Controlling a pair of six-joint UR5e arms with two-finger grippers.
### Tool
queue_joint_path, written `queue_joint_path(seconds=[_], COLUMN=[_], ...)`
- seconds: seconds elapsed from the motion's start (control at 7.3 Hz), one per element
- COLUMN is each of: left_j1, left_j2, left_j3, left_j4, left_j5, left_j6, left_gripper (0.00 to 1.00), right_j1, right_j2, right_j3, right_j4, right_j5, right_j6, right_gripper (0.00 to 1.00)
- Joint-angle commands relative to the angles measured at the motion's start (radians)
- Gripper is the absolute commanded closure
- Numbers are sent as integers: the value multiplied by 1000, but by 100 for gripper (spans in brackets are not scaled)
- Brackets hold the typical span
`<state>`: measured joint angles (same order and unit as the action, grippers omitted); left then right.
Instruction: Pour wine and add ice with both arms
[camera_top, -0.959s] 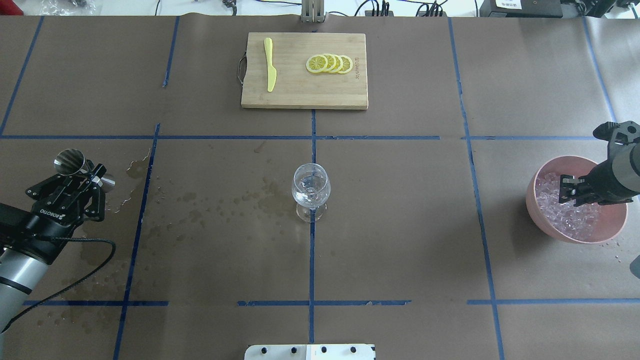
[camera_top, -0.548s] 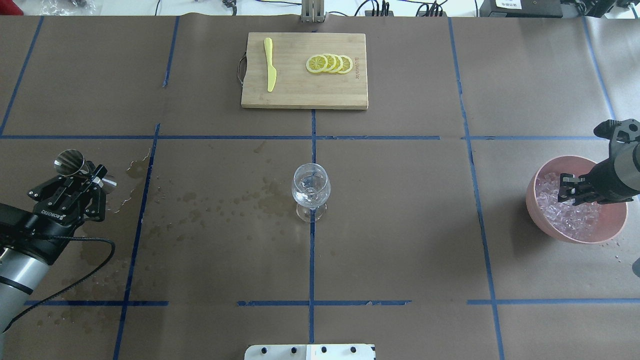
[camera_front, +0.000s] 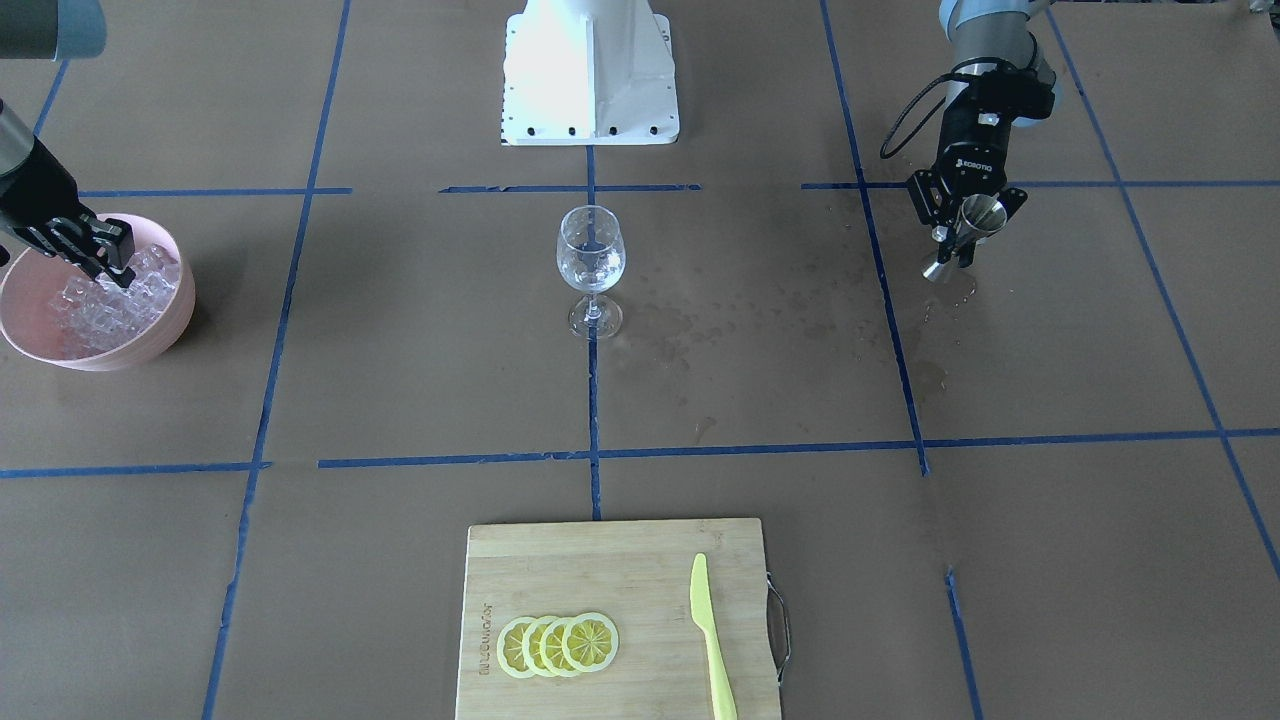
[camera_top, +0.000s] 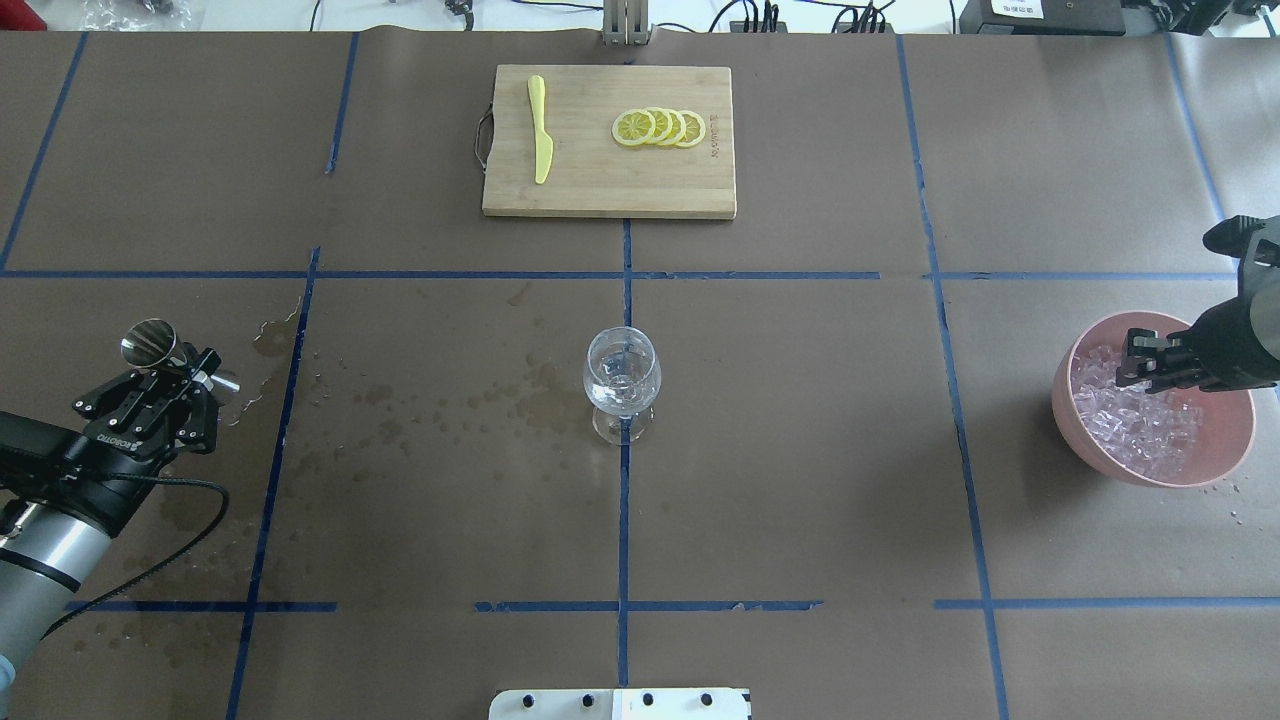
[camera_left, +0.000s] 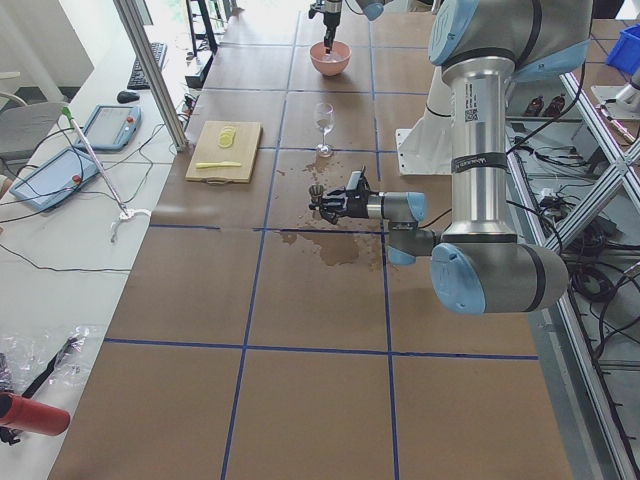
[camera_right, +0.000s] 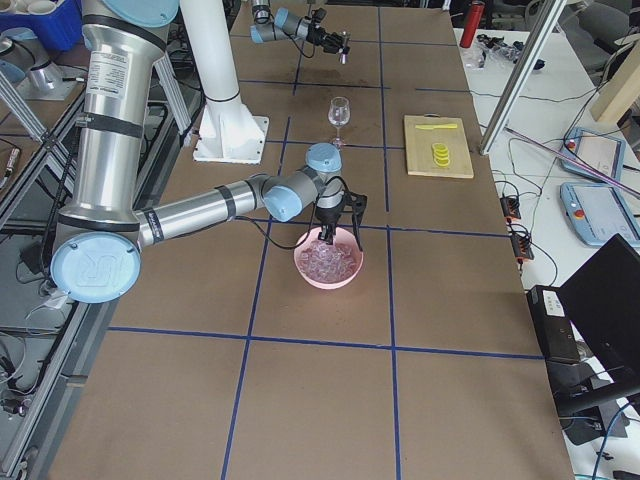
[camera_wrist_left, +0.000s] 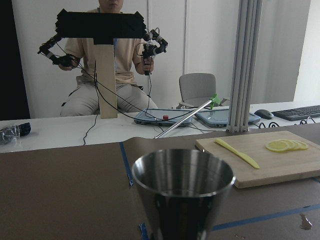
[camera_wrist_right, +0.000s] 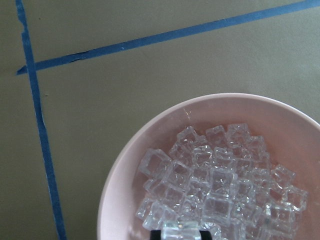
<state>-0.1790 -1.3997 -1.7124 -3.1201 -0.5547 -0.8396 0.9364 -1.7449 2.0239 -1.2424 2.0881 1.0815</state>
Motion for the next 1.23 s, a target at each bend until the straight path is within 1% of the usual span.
queue_joint_path(seconds=[0.0, 0.14, 0.27, 0.41, 0.82, 0.96, 1.1], left_j1=[7, 10, 10, 12, 41, 48, 50], left_j2=[-4, -7, -27, -56, -83, -129, -142], left_j3=[25, 45, 89, 120, 164, 215, 238], left_j4=[0, 2, 2, 2, 3, 3, 3], left_j5=[-17, -14, -7, 24, 103, 116, 118], left_j6=[-192, -213, -216, -216, -204, -204, -204], left_gripper=[100, 100, 100, 100, 100, 100, 100], right_j1=[16, 19, 22, 24, 22, 24, 25], right_j2=[1, 1, 5, 8, 11, 10, 11], right_j3=[33, 53, 64, 70, 117, 136, 139], right_j4=[0, 1, 1, 1, 3, 5, 6], right_j5=[4, 3, 4, 6, 6, 7, 9], right_j6=[0, 2, 2, 2, 3, 3, 5], right_gripper=[100, 100, 100, 100, 100, 100, 100])
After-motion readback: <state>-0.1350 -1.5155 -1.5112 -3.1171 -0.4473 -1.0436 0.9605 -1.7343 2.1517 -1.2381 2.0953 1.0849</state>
